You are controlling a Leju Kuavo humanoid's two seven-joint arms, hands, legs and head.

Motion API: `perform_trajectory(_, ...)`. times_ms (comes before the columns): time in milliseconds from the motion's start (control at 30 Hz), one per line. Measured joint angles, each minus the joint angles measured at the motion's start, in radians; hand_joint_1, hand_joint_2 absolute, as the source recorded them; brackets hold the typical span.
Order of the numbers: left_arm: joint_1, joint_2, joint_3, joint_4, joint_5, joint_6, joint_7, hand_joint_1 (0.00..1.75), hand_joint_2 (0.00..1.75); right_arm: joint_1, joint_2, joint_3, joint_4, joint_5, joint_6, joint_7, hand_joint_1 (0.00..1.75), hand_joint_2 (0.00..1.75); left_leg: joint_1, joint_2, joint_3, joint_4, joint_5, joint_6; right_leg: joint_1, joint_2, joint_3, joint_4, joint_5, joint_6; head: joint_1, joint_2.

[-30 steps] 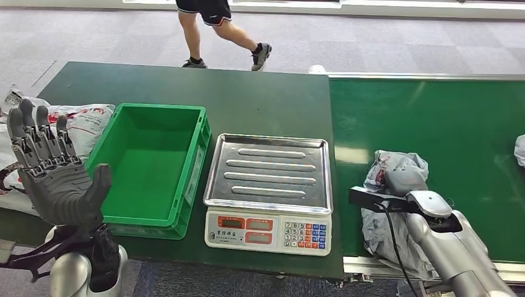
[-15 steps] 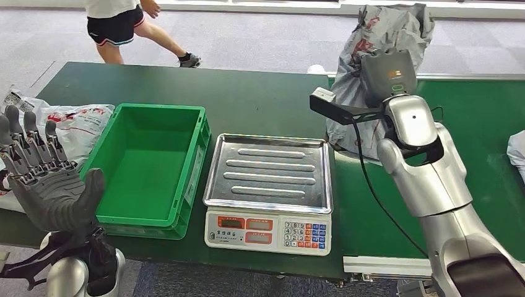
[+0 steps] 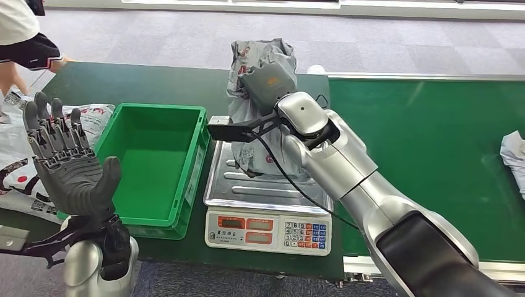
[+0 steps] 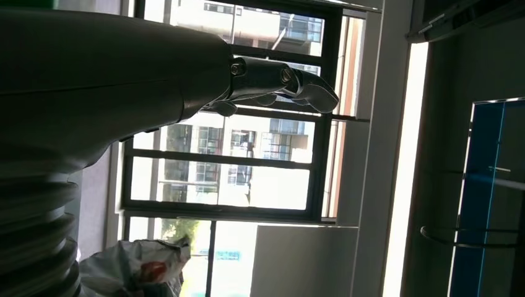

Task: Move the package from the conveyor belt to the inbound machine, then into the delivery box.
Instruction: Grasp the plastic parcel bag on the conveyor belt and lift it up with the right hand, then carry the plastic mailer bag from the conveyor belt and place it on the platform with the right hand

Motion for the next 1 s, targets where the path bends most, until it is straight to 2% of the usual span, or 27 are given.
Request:
perform_trajectory(33, -0.004, 0.000, -0.001, 0.004, 0.003, -0.001, 0.001, 0.00, 1.75, 0.002, 0.017, 0.009, 0.023, -0.016, 0.001, -0.014, 1.75, 1.75, 0.000, 0.001, 0.000, 0.000, 0.000, 0.000, 0.000, 0.001, 0.000, 0.000, 0.000, 0.000, 0.000, 0.000)
perform_trajectory(67, -0.009, 0.000, -0.002, 0.008, 0.005, -0.003, 0.001, 0.00, 1.75, 0.006, 0.038, 0.019, 0.050, -0.031, -0.004, -0.025, 1.51, 1.75, 0.000, 0.002, 0.001, 0.000, -0.001, 0.000, 0.000, 0.002, 0.000, 0.000, 0.000, 0.000, 0.000, 0.000)
perform_trajectory(167, -0.021, 0.001, -0.010, 0.019, 0.012, 0.005, 0.000, 0.00, 1.75, 0.024, 0.108, 0.052, 0.139, -0.065, -0.032, -0.038, 0.20, 1.75, 0.000, 0.002, 0.001, 0.000, -0.001, 0.000, 0.001, 0.002, -0.001, 0.000, 0.000, 0.000, 0.000, 0.000)
perform_trajectory(200, -0.022, 0.001, -0.013, 0.022, 0.013, 0.010, -0.002, 0.00, 1.75, 0.030, 0.128, 0.060, 0.164, -0.075, -0.041, -0.040, 0.00, 1.31, 0.000, 0.002, 0.001, 0.000, -0.001, 0.000, 0.001, 0.002, -0.001, 0.000, 0.000, 0.000, 0.000, 0.000)
perform_trajectory(300, -0.022, 0.002, -0.015, 0.028, 0.016, 0.028, -0.010, 0.00, 1.75, 0.036, 0.169, 0.072, 0.216, -0.103, -0.071, -0.040, 0.00, 0.00, 0.000, 0.002, 0.001, 0.000, -0.001, 0.000, 0.002, 0.002, -0.001, 0.000, 0.000, 0.000, 0.000, 0.000)
perform_trajectory(467, -0.012, 0.011, -0.014, 0.028, 0.018, 0.049, -0.024, 0.00, 1.75, 0.013, 0.174, 0.065, 0.210, -0.155, -0.124, -0.032, 0.00, 0.00, 0.000, 0.002, 0.001, 0.000, -0.001, 0.000, 0.001, 0.002, -0.001, 0.000, 0.000, 0.000, 0.000, 0.000)
perform_trajectory(567, 0.003, 0.018, -0.014, 0.025, 0.017, 0.055, -0.032, 0.00, 1.75, 0.000, 0.149, 0.039, 0.142, -0.159, -0.142, -0.006, 0.00, 0.00, 0.000, 0.001, 0.001, 0.000, 0.000, 0.000, 0.000, 0.001, 0.000, 0.000, 0.000, 0.000, 0.000, 0.000)
perform_trajectory(633, 0.015, 0.022, -0.014, 0.021, 0.012, 0.060, -0.037, 0.00, 1.75, -0.001, 0.123, 0.009, 0.072, -0.136, -0.190, 0.026, 0.00, 0.00, 0.000, 0.001, 0.000, 0.001, 0.000, 0.000, 0.000, 0.001, 0.000, 0.000, 0.000, 0.000, 0.000, 0.000)
perform_trajectory(733, 0.027, 0.025, -0.013, 0.015, -0.011, 0.072, -0.040, 0.00, 1.75, 0.015, 0.086, -0.054, -0.065, -0.056, -0.318, 0.082, 0.00, 0.00, 0.000, 0.001, 0.000, 0.001, -0.001, 0.000, 0.000, 0.001, 0.000, 0.000, 0.000, 0.000, 0.000, 0.000)
perform_trajectory(800, 0.031, 0.026, -0.013, 0.012, -0.042, 0.098, -0.036, 0.00, 1.75, 0.037, 0.070, -0.099, -0.161, -0.002, -0.438, 0.100, 0.00, 0.00, 0.000, 0.001, 0.000, 0.002, -0.001, 0.000, 0.000, 0.001, -0.001, -0.001, 0.000, 0.000, 0.000, 0.000)
perform_trajectory(900, 0.029, 0.026, -0.013, 0.016, -0.160, 0.200, -0.022, 0.00, 1.75, 0.110, 0.060, -0.193, -0.354, 0.044, -0.732, 0.063, 0.00, 0.00, -0.001, 0.000, 0.000, 0.002, -0.002, 0.001, 0.000, 0.000, 0.000, -0.001, 0.000, 0.000, 0.000, 0.000)
perform_trajectory(933, 0.027, 0.026, -0.013, 0.019, -0.198, 0.231, -0.018, 0.00, 1.75, 0.132, 0.059, -0.228, -0.420, 0.046, -0.797, 0.044, 0.00, 0.00, -0.001, 0.000, 0.000, 0.002, -0.002, 0.001, 0.000, 0.000, 0.000, -0.001, -0.001, 0.000, 0.000, 0.000)
perform_trajectory(1000, 0.023, 0.026, -0.013, 0.024, -0.233, 0.257, -0.015, 0.00, 1.75, 0.163, 0.059, -0.285, -0.515, 0.046, -0.833, 0.025, 0.00, 0.00, -0.001, 0.001, 0.001, 0.001, -0.003, 0.001, 0.000, 0.001, 0.000, -0.001, -0.001, 0.000, 0.000, 0.000)
